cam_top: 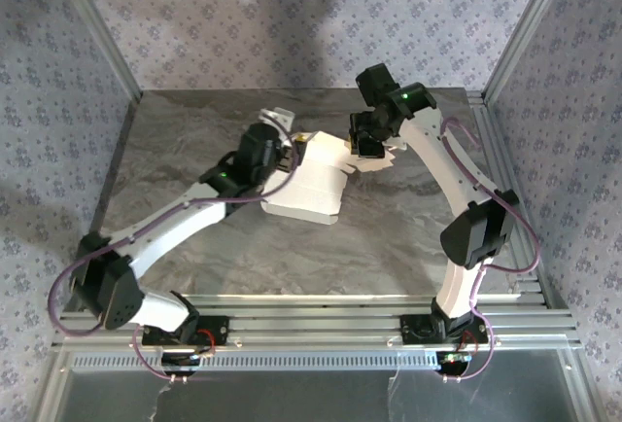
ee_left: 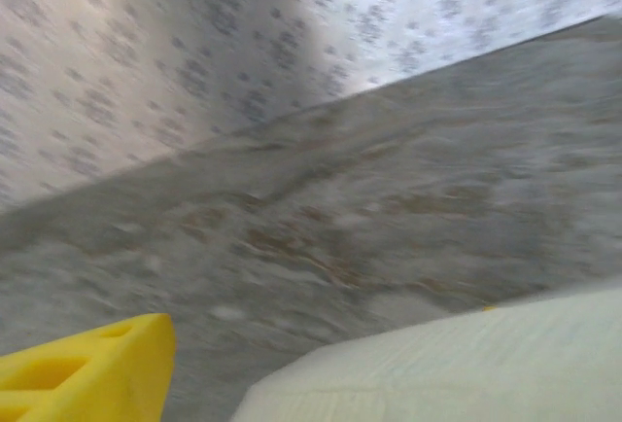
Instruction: Fold the paper box
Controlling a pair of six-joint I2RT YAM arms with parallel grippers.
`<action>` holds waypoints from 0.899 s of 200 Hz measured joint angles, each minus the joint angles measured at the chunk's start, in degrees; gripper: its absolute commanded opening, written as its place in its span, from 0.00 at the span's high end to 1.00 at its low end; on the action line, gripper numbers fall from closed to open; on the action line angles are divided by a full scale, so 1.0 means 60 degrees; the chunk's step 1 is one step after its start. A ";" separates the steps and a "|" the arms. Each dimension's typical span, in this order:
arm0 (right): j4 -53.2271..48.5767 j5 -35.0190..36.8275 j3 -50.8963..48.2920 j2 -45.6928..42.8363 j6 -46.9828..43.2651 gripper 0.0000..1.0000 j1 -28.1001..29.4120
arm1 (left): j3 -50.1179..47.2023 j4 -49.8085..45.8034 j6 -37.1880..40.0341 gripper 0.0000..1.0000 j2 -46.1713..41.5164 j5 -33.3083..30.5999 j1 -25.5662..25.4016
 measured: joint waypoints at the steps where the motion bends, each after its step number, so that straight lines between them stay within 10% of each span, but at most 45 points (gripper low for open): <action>1: 0.0025 -0.0004 0.0000 -0.0015 -0.0007 1.00 0.0000 | 0.0007 -0.0087 -0.0106 0.21 -0.0047 0.0157 0.0066; 58: -0.0098 0.0266 -0.0178 -0.0135 -0.0353 1.00 -0.0346 | 0.0627 -0.1767 -0.1872 0.26 -0.1676 0.3712 0.1351; 180: -0.0477 0.0288 -0.0127 0.0127 -0.1184 1.00 -0.0506 | -0.0594 -0.1523 0.1137 0.41 -0.0925 0.4994 0.1249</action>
